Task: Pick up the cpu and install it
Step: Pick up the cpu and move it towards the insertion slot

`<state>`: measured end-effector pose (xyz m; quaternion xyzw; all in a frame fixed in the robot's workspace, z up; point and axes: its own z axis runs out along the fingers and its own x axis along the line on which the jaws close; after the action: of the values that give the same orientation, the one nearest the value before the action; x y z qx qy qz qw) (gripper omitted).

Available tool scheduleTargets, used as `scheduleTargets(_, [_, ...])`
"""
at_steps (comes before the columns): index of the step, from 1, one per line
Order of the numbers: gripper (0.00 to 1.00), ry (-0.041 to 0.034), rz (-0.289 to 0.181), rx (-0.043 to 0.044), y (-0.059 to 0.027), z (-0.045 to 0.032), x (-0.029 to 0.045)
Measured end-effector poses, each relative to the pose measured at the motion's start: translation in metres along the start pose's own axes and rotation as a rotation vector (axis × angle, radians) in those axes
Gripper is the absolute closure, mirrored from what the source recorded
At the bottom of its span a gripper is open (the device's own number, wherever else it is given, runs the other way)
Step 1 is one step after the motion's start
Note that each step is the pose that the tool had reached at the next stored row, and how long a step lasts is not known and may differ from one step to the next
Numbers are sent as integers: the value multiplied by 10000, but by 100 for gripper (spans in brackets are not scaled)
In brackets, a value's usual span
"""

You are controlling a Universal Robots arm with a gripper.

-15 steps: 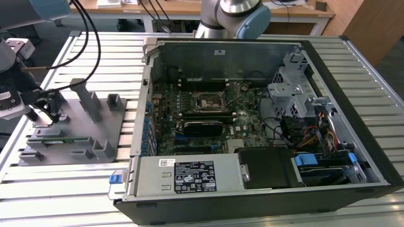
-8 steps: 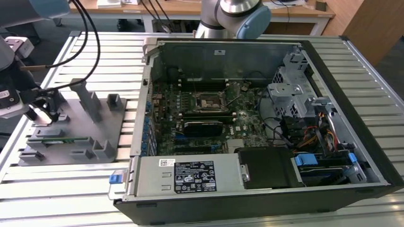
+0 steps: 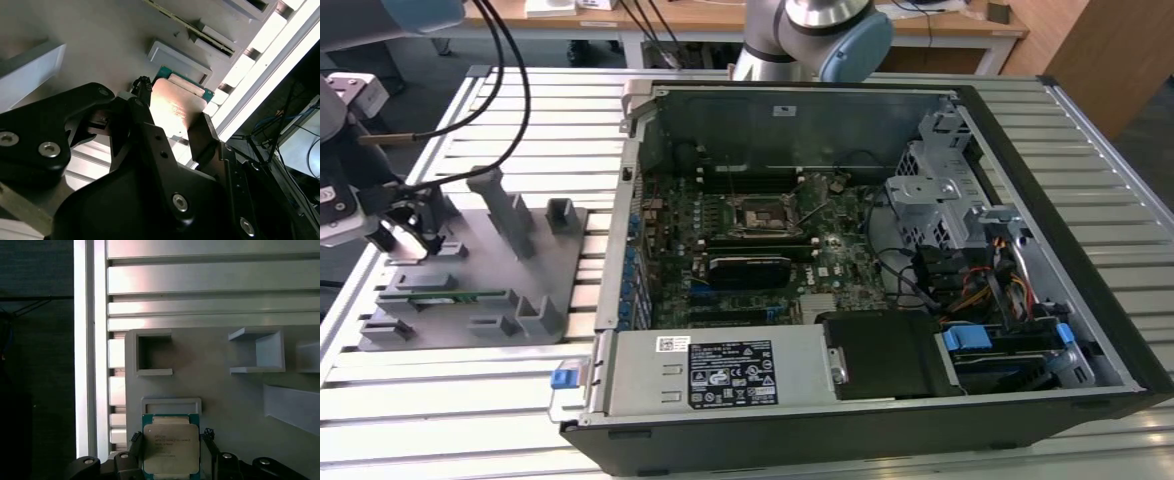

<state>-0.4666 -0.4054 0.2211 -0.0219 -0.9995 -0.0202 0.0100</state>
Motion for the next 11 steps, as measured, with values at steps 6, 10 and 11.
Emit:
scheduleTargets(6, [46, -7, -1, -1, 3, -67, 4])
scheduleTargets(10, [46, -10, 0, -1, 7, -109, 6])
scheduleTargets(11, [46, -11, -1, -1, 7, -119, 6])
